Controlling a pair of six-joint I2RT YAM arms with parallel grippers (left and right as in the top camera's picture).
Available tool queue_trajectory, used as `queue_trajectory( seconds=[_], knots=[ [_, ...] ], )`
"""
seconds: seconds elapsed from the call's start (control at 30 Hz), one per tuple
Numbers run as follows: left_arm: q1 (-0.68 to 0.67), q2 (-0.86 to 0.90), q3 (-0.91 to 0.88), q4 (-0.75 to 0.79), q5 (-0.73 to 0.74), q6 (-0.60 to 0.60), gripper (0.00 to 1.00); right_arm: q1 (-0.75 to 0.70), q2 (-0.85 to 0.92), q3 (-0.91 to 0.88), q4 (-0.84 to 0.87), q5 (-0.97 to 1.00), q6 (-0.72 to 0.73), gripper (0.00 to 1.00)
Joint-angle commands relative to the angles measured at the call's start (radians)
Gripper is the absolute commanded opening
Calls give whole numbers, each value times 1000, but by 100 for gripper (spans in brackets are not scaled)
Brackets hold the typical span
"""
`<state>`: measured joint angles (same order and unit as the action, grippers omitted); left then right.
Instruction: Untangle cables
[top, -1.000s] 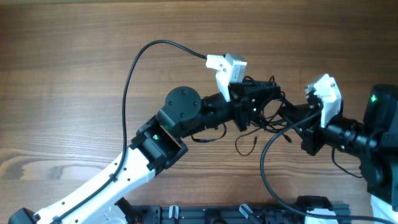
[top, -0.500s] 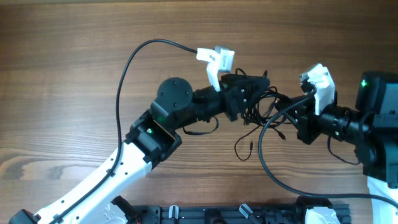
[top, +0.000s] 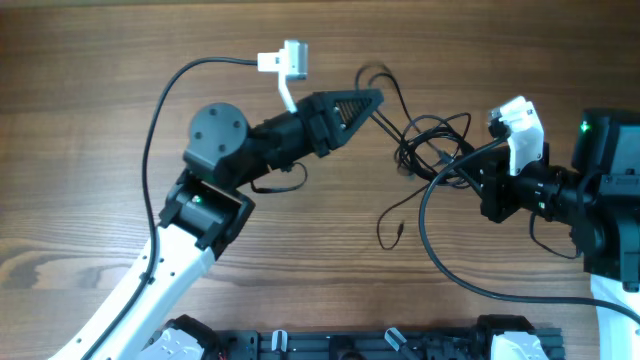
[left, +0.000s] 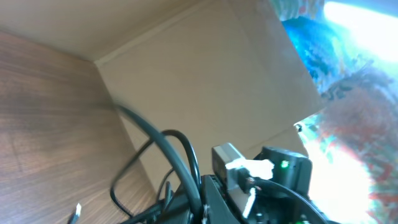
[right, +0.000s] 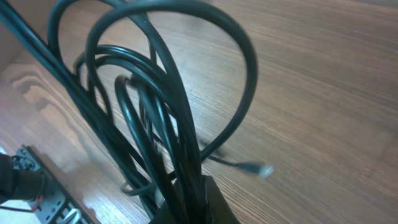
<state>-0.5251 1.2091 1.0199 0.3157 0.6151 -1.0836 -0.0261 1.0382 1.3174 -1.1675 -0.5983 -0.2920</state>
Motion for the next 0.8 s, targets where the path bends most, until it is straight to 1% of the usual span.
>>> queue_trajectory(
  seconds=[0.0,0.13,0.4,0.47,0.57,0.6,0.63,0.7,0.73,0.77],
  knots=[
    [74,-31,14,18,37,-120,4,-7,5,-2,-12,90,8,4],
    [158,-31,14,18,101,-186,4,-7,5,-2,-12,90,8,4],
    [358,-31,14,8,280,-184,4,-7,5,-2,-12,90,8,4],
    [396,-31,14,-24,287,-181,4,-7,5,-2,-11,90,8,4],
    [429,-31,14,-130,297,-180,4,-7,5,-2,-11,90,8,4],
    [430,-31,14,-169,298,-177,7,-7,5,-2,-11,90,8,4],
    [430,-31,14,-216,298,-168,12,-7,5,-2,-7,90,8,5],
    [429,-31,14,-301,298,-101,28,-7,5,-2,3,90,11,4],
    [429,-31,14,-345,301,-63,44,-7,5,-2,9,93,16,4],
    [429,-31,14,-379,301,-37,52,-7,5,-2,13,96,21,4]
  ],
)
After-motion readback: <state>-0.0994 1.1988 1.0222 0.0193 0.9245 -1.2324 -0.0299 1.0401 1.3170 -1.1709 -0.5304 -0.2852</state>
